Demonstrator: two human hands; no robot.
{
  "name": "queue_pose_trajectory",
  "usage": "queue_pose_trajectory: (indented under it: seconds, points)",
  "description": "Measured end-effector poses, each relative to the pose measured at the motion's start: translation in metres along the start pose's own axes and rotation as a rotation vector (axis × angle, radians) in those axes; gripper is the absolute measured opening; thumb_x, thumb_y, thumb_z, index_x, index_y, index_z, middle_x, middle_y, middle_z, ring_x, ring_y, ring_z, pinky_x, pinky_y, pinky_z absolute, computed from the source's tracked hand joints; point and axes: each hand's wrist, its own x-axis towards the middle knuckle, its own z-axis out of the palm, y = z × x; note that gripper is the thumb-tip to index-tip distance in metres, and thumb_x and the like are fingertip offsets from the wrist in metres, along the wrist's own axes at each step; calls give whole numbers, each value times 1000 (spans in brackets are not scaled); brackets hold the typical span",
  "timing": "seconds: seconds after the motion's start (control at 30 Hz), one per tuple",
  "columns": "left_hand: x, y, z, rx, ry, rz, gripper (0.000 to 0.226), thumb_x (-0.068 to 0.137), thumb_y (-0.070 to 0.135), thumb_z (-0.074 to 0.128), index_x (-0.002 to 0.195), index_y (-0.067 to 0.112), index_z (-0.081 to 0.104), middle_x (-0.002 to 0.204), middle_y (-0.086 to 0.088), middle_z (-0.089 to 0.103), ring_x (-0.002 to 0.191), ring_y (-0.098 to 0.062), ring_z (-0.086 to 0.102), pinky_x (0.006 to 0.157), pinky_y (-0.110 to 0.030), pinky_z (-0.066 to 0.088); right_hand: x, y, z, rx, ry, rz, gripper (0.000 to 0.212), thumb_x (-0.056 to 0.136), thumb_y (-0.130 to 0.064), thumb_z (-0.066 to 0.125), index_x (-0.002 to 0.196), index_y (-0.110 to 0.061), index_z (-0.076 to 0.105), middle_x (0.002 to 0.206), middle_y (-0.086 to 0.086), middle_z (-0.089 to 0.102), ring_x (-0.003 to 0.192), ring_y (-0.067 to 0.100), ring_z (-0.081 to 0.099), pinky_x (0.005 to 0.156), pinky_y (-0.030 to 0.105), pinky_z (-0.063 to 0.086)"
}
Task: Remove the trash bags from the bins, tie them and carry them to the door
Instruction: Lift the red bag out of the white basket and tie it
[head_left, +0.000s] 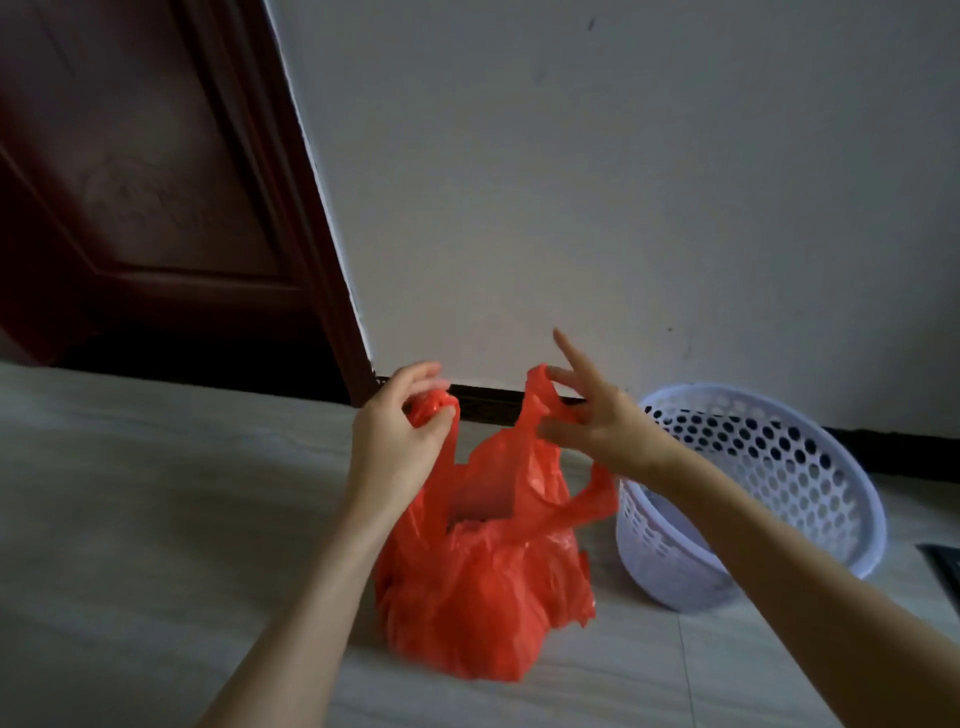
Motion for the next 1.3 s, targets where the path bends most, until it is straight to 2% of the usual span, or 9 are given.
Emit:
queue_pose_trajectory:
  seconds: [0.2, 0.33, 0.47, 0.57, 0.67, 0.77, 0.9, 1.03, 1.3]
  points:
    - [-38, -35, -6, -143, -401, -243, 90, 78, 12, 69, 146, 25, 11, 148, 13, 23, 132, 8, 19, 99, -6, 19, -34, 56, 4, -182, -74, 135, 112, 75, 12, 64, 140, -23, -21, 104, -9, 57, 56, 2, 56, 62, 21, 50]
    - [-37, -54, 9, 39, -409, -202, 104, 73, 27, 74, 145, 29, 0, 156, 4, 0, 144, -11, 5, 117, -33, 12, -31, 54, 1, -204, -13, 317, 25, 81, 5, 57, 102, -8, 53, 74, 10, 55, 65, 22, 53, 66, 39, 48]
    - [-2, -55, 40, 298, -387, -188, 126, 65, 42, 78, 143, 25, -20, 154, -5, -22, 143, -21, -14, 117, -52, 2, -14, 33, 3, -296, 67, 257, 18, 83, -13, 63, 71, -15, 50, 62, -3, 53, 54, 8, 49, 56, 17, 42]
    - [17, -72, 50, 476, -492, -315, 128, 63, 41, 80, 144, 23, -18, 154, -17, 13, 141, -31, 18, 112, -52, 25, -5, 30, 1, -272, 323, 131, 14, 87, -12, 58, 75, -6, 54, 68, 0, 48, 62, 12, 46, 62, 20, 40]
    - [16, -91, 47, 422, -449, -340, 43, 83, 41, 62, 118, 18, 53, 103, -14, 66, 104, -31, 61, 82, -35, 47, -7, 19, -9, -260, 547, -116, 23, 89, -18, 55, 82, 2, 60, 99, 3, 48, 93, 13, 50, 75, 9, 37]
    - [6, -95, 43, 88, -263, -395, 38, 94, 38, 45, 63, 21, 60, 64, -5, 65, 78, -27, 66, 68, -36, 48, -6, 10, -14, 75, 582, -97, 26, 97, -25, 42, 79, -15, 59, 98, 9, 58, 90, -3, 52, 84, 35, 45]
    - [2, -90, 43, -449, 21, -538, 32, 97, 41, 34, 92, 21, 59, 50, 4, 68, 56, -21, 66, 63, -30, 55, 2, 21, -7, 508, 511, -19, 19, 94, -39, 40, 98, -22, 49, 112, 7, 59, 106, 17, 60, 94, 38, 47]
    - [2, -103, 34, -742, -71, -535, 66, 62, 78, 54, 108, 31, 53, 87, 5, 72, 78, -11, 69, 71, -29, 57, -11, 57, 3, 183, 399, -69, 55, 67, -45, 69, 108, -21, 41, 96, 0, 55, 85, 1, 59, 74, 20, 50]
    - [-48, -140, 36, -29, -578, -216, 126, 33, 64, 83, 138, 23, 26, 140, 1, 41, 129, -6, 41, 107, -29, 37, -20, 105, -18, -67, 475, 40, 126, 48, -76, 66, 145, -13, 15, 152, -2, 18, 137, 3, 22, 113, 17, 24]
